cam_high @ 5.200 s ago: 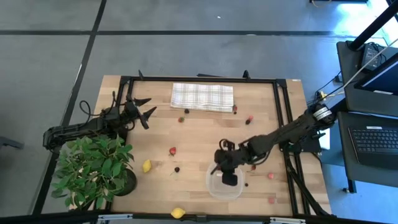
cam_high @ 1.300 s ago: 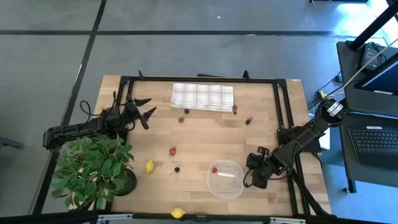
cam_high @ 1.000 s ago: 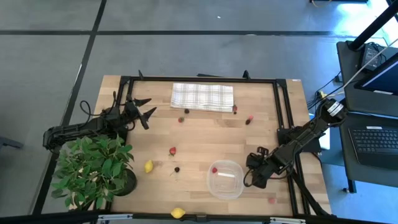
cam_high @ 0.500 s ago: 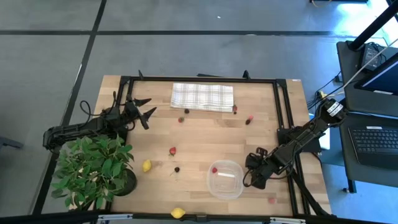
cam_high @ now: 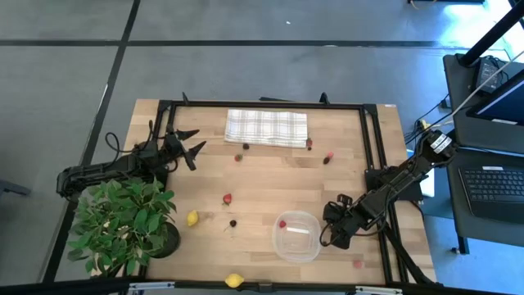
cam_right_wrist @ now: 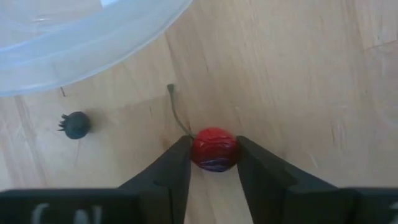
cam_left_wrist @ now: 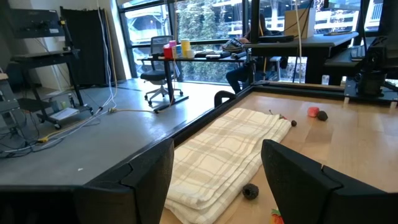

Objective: Pick and placing Produce into tupperware
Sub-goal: Put the red cherry into the transparent bin

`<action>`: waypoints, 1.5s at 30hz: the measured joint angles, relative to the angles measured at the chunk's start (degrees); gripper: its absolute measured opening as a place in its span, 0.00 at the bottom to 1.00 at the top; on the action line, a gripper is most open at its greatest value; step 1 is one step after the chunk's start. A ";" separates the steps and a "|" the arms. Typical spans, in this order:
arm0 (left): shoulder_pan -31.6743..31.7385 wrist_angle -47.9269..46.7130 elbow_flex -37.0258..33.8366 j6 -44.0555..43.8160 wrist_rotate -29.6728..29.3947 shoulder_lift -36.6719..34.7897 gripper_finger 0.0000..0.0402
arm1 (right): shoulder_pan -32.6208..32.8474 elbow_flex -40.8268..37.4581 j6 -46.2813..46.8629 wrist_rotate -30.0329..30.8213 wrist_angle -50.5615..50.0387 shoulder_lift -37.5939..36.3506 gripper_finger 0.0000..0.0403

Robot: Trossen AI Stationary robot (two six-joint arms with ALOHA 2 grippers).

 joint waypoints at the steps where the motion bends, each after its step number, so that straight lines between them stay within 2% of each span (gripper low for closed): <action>1: 0.00 0.00 0.00 0.00 -0.01 0.00 0.59 | 0.00 0.00 0.00 0.00 0.00 0.00 0.28; 6: 0.00 0.00 0.00 0.00 -0.01 0.00 0.59 | 0.00 0.00 -0.09 0.02 -0.02 -0.02 0.20; 20: 0.00 0.00 -0.01 0.00 0.01 0.00 0.59 | 0.00 0.37 -0.08 0.02 -0.66 -0.04 0.21; 25: 0.00 0.02 0.00 0.00 -0.01 0.00 0.59 | 0.00 5.26 -0.41 0.01 -8.42 -0.04 0.20; 29: 0.00 0.01 0.00 0.00 0.01 0.00 0.59 | -0.15 11.62 -0.44 0.04 -17.90 -0.04 0.20; 32: 0.00 0.02 0.00 -0.02 -0.01 0.00 0.59 | -0.96 16.05 -0.46 0.26 -21.13 -0.07 0.20; 37: 0.00 0.02 -0.01 -0.05 -0.01 0.00 0.59 | -3.57 21.75 -2.33 5.37 -19.70 -0.11 0.20; 40: 0.00 0.00 0.00 -0.04 -0.01 0.00 0.59 | -5.20 23.48 -9.01 6.94 -16.58 -0.11 0.20; 45: 0.00 0.00 0.00 -0.04 0.00 0.00 0.59 | -8.40 23.56 -20.42 7.13 -5.31 0.99 0.20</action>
